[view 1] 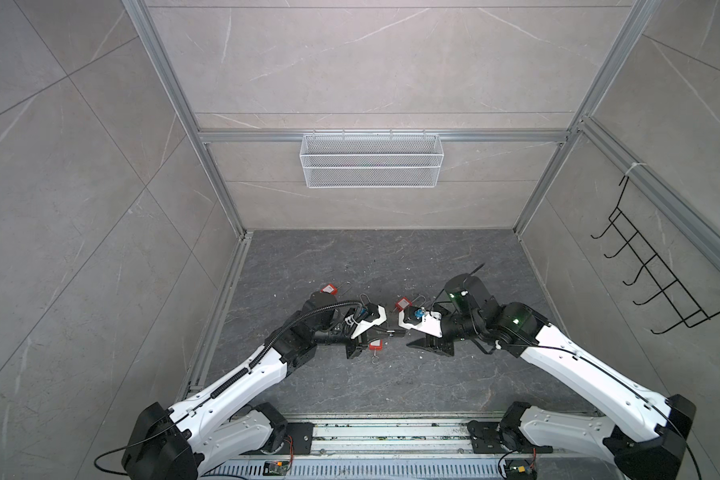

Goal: Lock with the key

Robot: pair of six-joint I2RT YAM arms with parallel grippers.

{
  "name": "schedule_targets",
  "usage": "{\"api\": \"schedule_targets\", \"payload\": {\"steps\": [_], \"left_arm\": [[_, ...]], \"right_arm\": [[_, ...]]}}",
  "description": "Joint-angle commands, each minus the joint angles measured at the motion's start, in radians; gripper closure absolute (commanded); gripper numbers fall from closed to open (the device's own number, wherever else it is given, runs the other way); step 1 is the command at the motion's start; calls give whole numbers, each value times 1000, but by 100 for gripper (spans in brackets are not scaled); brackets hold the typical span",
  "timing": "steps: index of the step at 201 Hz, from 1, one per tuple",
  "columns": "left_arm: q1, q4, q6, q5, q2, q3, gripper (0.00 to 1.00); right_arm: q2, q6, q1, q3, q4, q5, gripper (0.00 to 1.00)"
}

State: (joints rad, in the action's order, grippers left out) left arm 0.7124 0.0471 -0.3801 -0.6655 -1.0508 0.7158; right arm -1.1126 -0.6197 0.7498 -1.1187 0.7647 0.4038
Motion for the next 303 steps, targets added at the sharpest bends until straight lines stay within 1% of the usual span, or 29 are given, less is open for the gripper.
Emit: {"api": "schedule_targets", "payload": {"steps": [1,36,59,120,150,203,241,267,303], "left_arm": [[-4,34,-54,-46,17,43,100],[-4,57,-64,-65,8,58,100],[-3,56,-65,-66,8,57,100],[-2,60,-70,-62,10,57,100],[-2,59,-73,-66,5,57,100],[-2,55,-73,-66,8,55,100],[-2,59,-73,-64,10,53,100],[-2,99,-97,-59,6,69,100],[-10,175,-129,-49,-13,100,100]], "right_arm": [[8,12,1,-13,103,-47,56],[-18,-7,-1,-33,88,-52,67],[-62,-9,-3,-58,88,-30,71],[-115,-6,-5,-70,80,39,77],[-134,-10,-5,-69,86,44,82],[-159,-28,-6,-69,88,41,87],[-155,-46,-6,-62,96,33,100],[-143,-63,-15,-50,117,7,100],[-99,-65,-75,10,118,30,100]]}}
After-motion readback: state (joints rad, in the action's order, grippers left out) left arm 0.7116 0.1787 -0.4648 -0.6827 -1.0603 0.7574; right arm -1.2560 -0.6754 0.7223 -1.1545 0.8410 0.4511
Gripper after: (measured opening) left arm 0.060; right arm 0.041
